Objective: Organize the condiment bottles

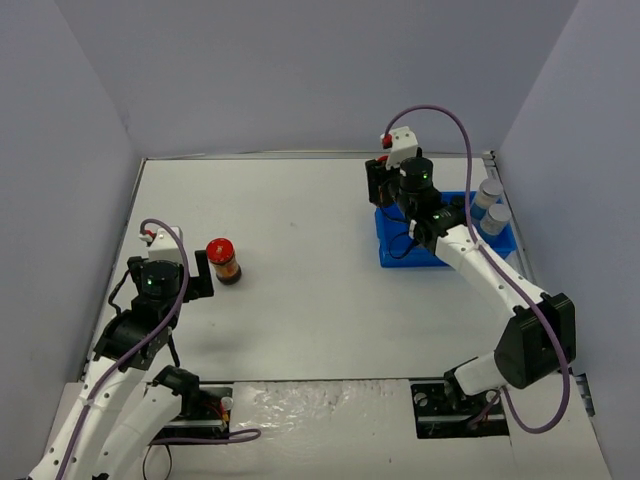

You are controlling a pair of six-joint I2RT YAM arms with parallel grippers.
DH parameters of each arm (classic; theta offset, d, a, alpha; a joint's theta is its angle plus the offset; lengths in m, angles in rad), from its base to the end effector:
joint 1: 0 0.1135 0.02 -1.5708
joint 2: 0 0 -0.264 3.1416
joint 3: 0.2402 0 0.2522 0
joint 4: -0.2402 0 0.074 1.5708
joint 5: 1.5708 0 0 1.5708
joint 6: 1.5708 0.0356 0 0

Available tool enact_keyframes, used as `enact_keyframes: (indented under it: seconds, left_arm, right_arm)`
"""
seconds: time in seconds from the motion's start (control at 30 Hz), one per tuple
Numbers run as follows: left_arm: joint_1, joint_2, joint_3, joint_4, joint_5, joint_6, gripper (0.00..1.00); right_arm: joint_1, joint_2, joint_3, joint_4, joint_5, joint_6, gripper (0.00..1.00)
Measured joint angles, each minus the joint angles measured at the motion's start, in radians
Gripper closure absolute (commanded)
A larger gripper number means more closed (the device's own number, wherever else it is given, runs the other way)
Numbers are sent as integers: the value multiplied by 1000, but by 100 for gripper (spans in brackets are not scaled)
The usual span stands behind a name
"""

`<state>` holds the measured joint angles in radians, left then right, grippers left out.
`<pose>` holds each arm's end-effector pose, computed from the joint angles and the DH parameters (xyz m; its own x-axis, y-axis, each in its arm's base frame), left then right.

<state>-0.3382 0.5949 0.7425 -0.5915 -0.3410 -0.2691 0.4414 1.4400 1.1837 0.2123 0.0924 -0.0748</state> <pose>0.1284 -0.0326 0.3106 -0.3979 -0.1256 -0.9088 -0.0809 0.9915 -0.1016 0.3152 0.1453 0.3664 -0.0141 -0.0890 -0.9959 -0.3440 0.9356 -0.0787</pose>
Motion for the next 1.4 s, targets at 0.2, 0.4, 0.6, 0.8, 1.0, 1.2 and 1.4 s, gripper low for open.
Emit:
enact_keyframes:
  seconds: [0.2,0.4,0.6,0.8,1.0,1.2,1.4]
  left_arm:
    - [0,-1,0,0,1,0,3]
    - [0,-3,0,0,1,0,3]
    - [0,-2,0,0,1,0,3]
    - [0,0,0,0,1,0,3]
    - [0,0,0,0,3,0,3]
    - [0,0,-1,0,8,-1,3]
    - [0,11,-1,-1,32,-15,3]
  right_arm:
    - [-101,27,-45,-15,46,-1,100]
    - [-140,113,-59,15,36,22,100]
    - [-163,199,-65,70,7,44,100]
    - [-175,254,-78,141,-7,57,100]
    - [-180,309,-112,221,-25,62,100]
    - [-186,345,-131,281,-41,68,99]
    - [-188,356,-145,336,-42,68,62]
